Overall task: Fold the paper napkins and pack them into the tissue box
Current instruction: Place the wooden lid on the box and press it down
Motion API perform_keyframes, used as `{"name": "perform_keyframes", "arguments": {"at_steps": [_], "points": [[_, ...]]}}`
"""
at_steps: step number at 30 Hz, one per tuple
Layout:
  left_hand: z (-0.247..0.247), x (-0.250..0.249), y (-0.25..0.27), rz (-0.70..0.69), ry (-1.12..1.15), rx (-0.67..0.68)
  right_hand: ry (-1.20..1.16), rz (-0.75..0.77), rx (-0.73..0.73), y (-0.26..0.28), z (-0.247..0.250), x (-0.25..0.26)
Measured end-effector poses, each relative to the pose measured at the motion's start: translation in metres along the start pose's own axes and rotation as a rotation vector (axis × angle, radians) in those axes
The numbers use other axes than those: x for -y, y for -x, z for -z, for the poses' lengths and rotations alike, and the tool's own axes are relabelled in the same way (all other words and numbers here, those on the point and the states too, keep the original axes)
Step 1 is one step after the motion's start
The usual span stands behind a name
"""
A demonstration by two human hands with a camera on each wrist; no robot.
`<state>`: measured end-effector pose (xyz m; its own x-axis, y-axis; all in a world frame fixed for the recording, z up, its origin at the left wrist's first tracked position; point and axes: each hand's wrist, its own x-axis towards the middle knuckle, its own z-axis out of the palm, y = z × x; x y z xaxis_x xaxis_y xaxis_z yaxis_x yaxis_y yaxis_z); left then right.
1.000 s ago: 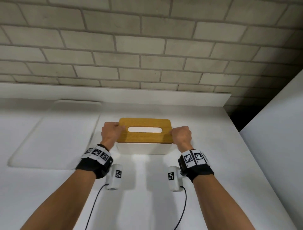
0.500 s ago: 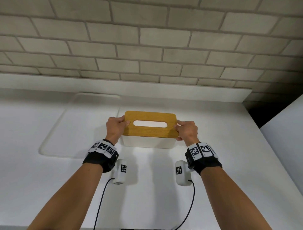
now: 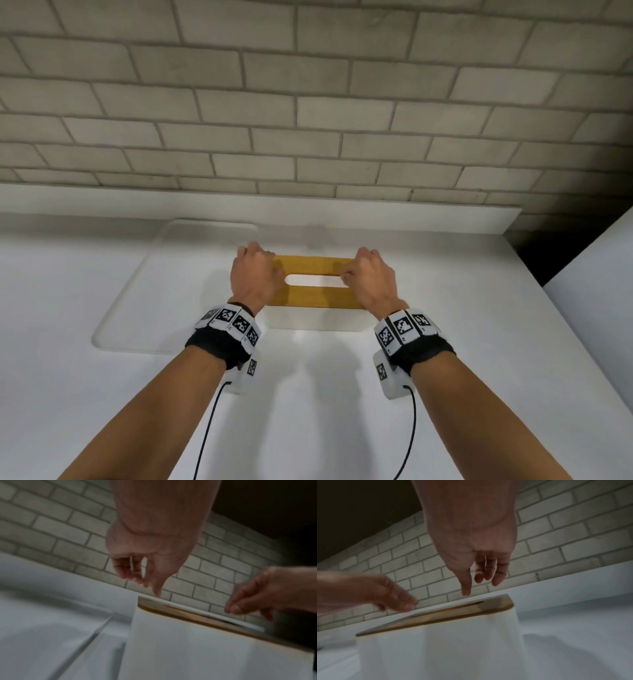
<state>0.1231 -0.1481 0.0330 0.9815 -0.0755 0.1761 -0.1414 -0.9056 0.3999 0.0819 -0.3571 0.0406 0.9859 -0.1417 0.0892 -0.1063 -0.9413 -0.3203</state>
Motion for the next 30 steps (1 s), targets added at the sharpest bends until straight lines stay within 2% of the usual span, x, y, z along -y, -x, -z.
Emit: {"name": "perform_keyframes", "arguments": {"at_steps": [1, 3, 5, 10, 14, 19, 21, 26, 30], "points": [[-0.001, -0.002, -0.003, -0.119, 0.018, -0.01, 0.015, 0.057, 0.034, -0.004, -0.005, 0.002], [-0.007, -0.005, -0.008, -0.341, -0.007, 0.093, 0.048, 0.101, 0.096, -0.013, -0.012, 0.005], [-0.013, -0.006, -0.012, -0.444, -0.072, 0.156, 0.066, 0.105, 0.123, -0.017, -0.015, 0.005], [-0.017, -0.006, -0.019, -0.481, -0.138, 0.218, 0.111, 0.157, 0.181, -0.021, -0.007, 0.001], [-0.019, -0.003, -0.027, -0.51, -0.158, 0.265, 0.167, 0.288, 0.205, -0.023, -0.007, -0.002], [-0.024, 0.001, -0.03, -0.633, -0.161, 0.265, 0.179, 0.43, 0.192, -0.024, -0.014, -0.007], [-0.025, 0.004, -0.031, -0.683, -0.14, 0.258, 0.128, 0.429, 0.18, -0.025, -0.016, -0.007], [-0.027, 0.01, -0.032, -0.844, -0.182, 0.193, -0.17, 0.267, 0.105, -0.022, -0.022, -0.008], [-0.029, 0.013, -0.03, -0.871, -0.259, 0.215, -0.13, 0.27, 0.079, -0.021, -0.028, -0.005]]}}
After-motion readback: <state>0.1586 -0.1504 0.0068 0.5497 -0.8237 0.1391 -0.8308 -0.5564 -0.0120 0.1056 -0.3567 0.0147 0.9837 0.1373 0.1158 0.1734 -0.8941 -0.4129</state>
